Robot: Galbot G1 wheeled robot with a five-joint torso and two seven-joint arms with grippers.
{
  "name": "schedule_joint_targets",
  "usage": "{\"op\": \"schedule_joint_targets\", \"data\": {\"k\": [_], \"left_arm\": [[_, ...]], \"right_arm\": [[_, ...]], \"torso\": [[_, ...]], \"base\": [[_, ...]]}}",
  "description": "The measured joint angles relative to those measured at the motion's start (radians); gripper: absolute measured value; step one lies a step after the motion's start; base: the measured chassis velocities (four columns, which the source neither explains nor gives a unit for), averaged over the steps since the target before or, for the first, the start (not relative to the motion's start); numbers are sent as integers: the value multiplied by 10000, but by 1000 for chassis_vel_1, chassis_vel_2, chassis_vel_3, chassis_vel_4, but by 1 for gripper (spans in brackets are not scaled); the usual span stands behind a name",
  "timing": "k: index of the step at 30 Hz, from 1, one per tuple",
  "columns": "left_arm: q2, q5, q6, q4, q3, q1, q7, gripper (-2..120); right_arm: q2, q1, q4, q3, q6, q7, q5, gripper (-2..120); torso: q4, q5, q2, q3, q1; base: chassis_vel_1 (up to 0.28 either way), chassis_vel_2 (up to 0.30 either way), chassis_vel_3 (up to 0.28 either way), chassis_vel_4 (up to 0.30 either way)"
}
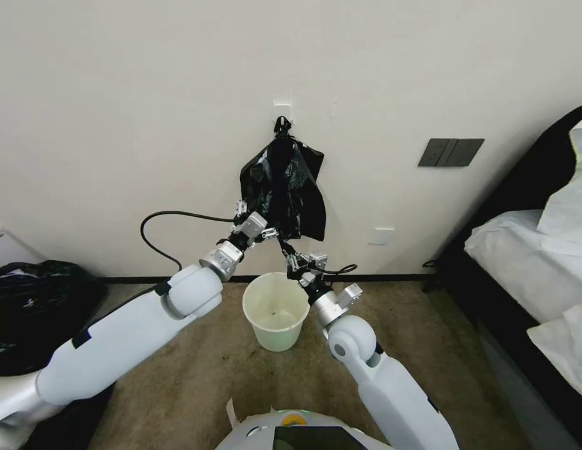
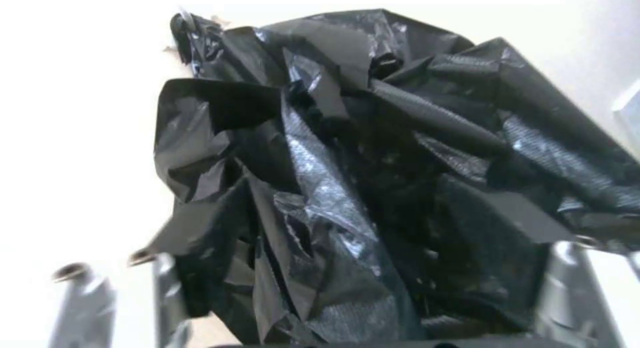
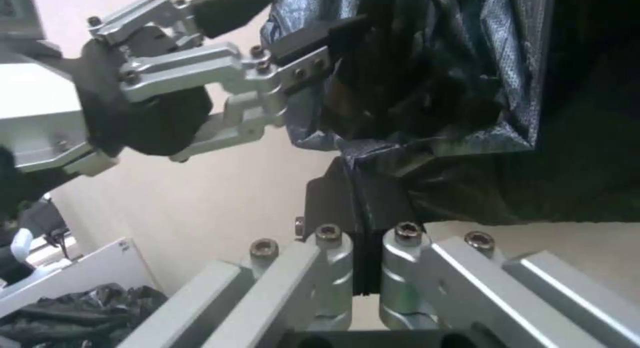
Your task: Place a trash bag onto the trash bin.
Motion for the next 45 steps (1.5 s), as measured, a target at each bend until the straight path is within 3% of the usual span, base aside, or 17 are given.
{"op": "schedule_joint_targets", "data": {"k": [8, 13, 14, 20, 28, 31, 38, 45], "left_arm": [[-162, -17, 534, 207, 64, -279, -382, 40], [-238, -43, 566, 207, -48, -221, -492, 27], [-262, -43, 565, 181, -163, -97, -535, 19], [-282, -55, 319, 65, -813, 564, -681, 0], [-677, -816, -791, 14, -1776, 1527, -841, 0], [-933, -1458, -1278, 13, -2085, 1815, -871, 0], [-1220, -2103, -1646, 54, -2350, 1878, -888, 0], [-1223, -2145, -1846, -8, -2660, 2273, -842, 0]], "right_arm": [[-22, 58, 37, 2, -54, 26, 309, 0], [-4, 75, 36, 4, -59, 31, 324, 0], [-2, 77, 28, 5, -59, 31, 323, 0], [-24, 53, 62, 26, -64, 35, 302, 0], [-184, -202, 699, 148, -275, 199, 23, 3], [-441, -459, 1131, 409, -418, 359, -123, 17], [-1028, -961, 1900, 1088, -821, 742, -97, 41], [-1600, -817, 2855, 1463, -1474, 1289, 1214, 68]], "torso": [[2, 0, 0, 0, 0], [1, 0, 0, 0, 0], [1, 1, 0, 0, 0], [3, 1, 0, 0, 0], [2, 0, 1, 0, 0], [2, 0, 1, 0, 0], [0, 2, 1, -1, 0], [2, 2, 1, -1, 0]], "base": [[0, 0, 0, 0], [0, 0, 0, 0], [0, 0, 0, 0], [0, 0, 0, 0], [0, 0, 0, 0], [0, 0, 0, 0], [0, 0, 0, 0], [0, 0, 0, 0]]}}
